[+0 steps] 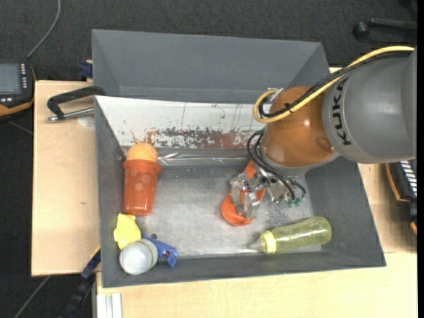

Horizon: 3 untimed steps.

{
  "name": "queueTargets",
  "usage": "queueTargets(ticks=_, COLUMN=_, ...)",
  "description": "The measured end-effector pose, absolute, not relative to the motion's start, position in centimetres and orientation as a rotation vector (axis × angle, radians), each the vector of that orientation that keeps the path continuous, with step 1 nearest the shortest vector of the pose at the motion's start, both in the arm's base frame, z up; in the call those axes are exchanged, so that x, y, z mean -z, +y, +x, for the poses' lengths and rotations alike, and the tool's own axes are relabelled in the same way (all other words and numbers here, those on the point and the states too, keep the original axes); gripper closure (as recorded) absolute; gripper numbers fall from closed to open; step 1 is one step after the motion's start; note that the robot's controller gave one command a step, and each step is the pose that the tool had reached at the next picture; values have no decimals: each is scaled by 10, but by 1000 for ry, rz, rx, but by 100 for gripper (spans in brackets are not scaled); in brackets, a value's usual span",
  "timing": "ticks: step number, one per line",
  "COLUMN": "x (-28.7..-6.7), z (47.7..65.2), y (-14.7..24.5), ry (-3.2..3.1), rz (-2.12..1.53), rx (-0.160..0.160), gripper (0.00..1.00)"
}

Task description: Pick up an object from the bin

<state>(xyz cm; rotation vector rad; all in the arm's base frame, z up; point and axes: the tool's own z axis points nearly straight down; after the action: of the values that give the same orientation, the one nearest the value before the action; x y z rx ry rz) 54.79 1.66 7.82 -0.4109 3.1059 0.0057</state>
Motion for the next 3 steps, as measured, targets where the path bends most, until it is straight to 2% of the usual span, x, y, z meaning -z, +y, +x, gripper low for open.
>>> queueTargets(ticks=1, x=-77, z=548, y=16, ry=3104, rz=-410, rx=-4, gripper=0)
queueTargets(ticks=2, x=-77, z=548, y=16, ry=3104, rz=-410, rx=-4, gripper=0)
queueTargets(ticks=3, x=-126, z=553, y=-4, ry=3118, rz=-317, rx=-7, gripper=0)
